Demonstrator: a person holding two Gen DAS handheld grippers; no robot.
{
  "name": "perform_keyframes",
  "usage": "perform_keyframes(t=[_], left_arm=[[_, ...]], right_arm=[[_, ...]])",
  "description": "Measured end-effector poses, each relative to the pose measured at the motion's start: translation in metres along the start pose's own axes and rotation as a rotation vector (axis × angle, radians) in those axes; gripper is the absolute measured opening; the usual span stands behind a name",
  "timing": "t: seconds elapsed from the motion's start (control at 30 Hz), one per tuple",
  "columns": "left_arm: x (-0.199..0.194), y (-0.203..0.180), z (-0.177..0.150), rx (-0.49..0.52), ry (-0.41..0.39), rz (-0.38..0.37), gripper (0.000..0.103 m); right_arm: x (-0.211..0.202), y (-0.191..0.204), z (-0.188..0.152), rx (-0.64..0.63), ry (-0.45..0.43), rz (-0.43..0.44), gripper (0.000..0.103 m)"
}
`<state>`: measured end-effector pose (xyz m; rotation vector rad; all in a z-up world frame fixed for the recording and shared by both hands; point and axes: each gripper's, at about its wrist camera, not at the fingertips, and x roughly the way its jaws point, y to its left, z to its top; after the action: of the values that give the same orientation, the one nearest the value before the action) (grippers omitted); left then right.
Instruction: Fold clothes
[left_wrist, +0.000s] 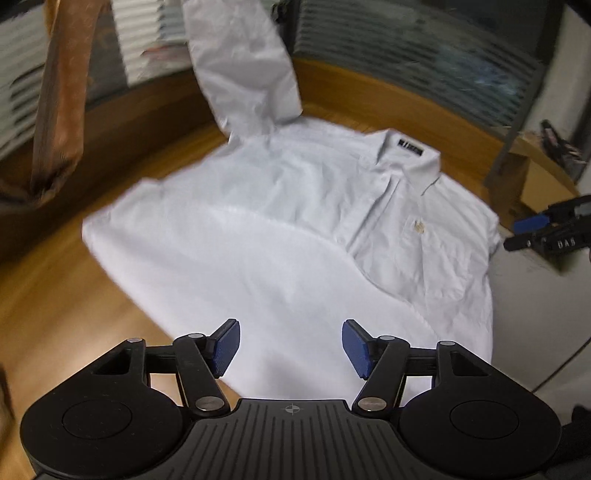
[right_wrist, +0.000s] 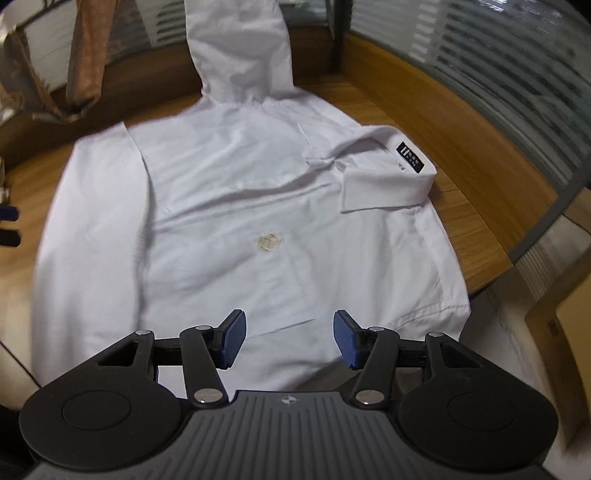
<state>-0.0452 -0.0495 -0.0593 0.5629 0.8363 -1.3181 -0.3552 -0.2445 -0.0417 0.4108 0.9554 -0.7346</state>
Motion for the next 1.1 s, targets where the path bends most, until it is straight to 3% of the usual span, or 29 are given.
perform_keyframes(t=[0.3, 0.37, 0.5, 0.67, 0.8, 1.1], left_arm=[[0.042, -0.076, -0.041, -0.081, 0.091, 0.209, 0.065], [0.050, -0.083, -0.046, -0.123, 0.109, 0.235, 0.065], [0.058, -0.084, -0.050, -0.198, 0.105, 0.287, 0.064], [0.061, -0.077, -0.047, -0.274, 0.083, 0.331, 0.064], [0.064, -0.073, -0.041, -0.303, 0.079, 0.352, 0.064], [0.070, -0.065, -0.037, -0.304, 0.065, 0.350, 0.065]], right_arm=[[0.095, -0.071, 0.030, -0.157, 0.066, 0.001, 0.060], [0.105, -0.080, 0.038, -0.191, 0.047, 0.016, 0.066], [0.119, -0.087, 0.057, -0.225, 0.050, 0.057, 0.066], [0.132, -0.089, 0.072, -0.206, 0.057, 0.122, 0.071], [0.140, -0.084, 0.081, -0.208, 0.058, 0.125, 0.076], [0.163, -0.070, 0.110, -0.193, 0.036, 0.113, 0.076]])
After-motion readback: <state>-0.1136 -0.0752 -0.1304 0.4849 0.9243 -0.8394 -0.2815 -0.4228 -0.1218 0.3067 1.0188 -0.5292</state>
